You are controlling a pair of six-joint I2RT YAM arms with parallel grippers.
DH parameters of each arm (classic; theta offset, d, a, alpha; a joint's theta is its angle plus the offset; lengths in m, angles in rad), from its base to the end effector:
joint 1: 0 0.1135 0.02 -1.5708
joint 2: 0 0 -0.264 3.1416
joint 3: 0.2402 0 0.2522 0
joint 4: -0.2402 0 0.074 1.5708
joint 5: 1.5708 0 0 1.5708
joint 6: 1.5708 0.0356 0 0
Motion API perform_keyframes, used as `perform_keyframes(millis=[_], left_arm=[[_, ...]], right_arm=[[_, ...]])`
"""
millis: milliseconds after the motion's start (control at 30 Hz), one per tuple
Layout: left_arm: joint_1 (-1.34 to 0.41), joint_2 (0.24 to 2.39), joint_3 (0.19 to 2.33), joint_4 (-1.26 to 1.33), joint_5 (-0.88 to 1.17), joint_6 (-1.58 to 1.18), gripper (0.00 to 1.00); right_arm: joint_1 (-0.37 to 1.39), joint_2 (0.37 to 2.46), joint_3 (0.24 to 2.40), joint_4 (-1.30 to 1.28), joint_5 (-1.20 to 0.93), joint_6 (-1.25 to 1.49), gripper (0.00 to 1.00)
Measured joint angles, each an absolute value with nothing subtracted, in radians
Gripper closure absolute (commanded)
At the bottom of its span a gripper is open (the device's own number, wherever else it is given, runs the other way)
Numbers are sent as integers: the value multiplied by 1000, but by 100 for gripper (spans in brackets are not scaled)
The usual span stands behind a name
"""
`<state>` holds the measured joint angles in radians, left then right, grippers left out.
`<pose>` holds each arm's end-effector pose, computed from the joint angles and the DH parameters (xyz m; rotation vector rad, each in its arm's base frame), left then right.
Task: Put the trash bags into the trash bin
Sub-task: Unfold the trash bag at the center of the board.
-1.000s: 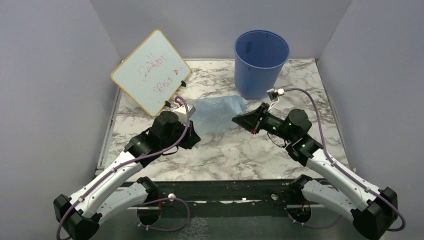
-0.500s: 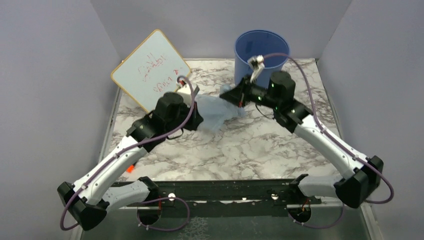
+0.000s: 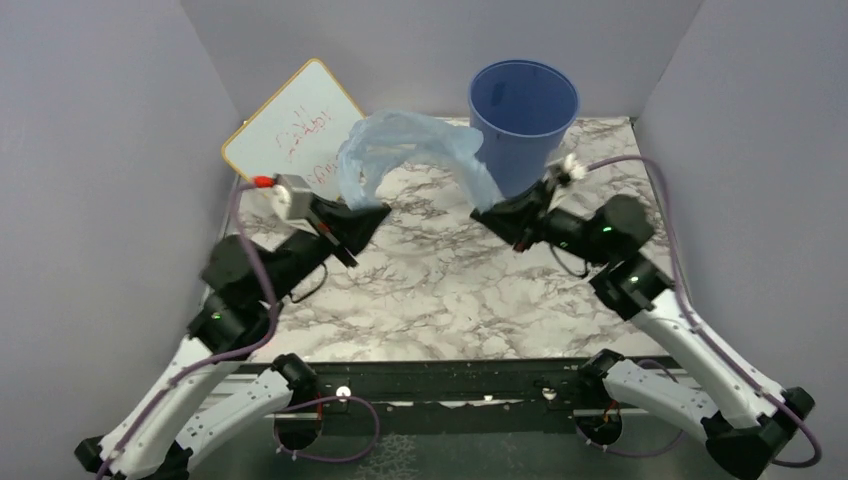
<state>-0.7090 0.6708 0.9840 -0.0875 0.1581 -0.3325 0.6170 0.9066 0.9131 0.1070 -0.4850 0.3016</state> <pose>0.0982 -0.0916 0.4346 0.4016 1.3586 -0.9776 0.1589 0.1331 0.3949 -0.6513 1.4274 1.0863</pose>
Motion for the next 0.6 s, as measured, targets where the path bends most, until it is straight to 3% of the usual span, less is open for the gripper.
perform_keyframes(millis=[133, 233, 333, 500, 533, 600], left_arm=[[-764, 708, 469, -120, 183, -612, 100], [-810, 738, 357, -348, 152, -692, 100], [-814, 822, 636, -493, 46, -633, 100], [-812, 1098, 1433, -447, -69, -397, 100], [-812, 1130, 1583, -370, -63, -339, 100], [-812, 1091, 1655, -242, -38, -280, 100]], right_arm=[[608, 975, 461, 21, -415, 462, 99], [611, 973, 448, -128, -371, 513, 99], [613, 1067, 796, -220, -316, 427, 99], [613, 1332, 1617, -288, -282, 233, 99], [612, 1339, 1713, -239, -293, 213, 99], [607, 1219, 1707, -101, -345, 191, 99]])
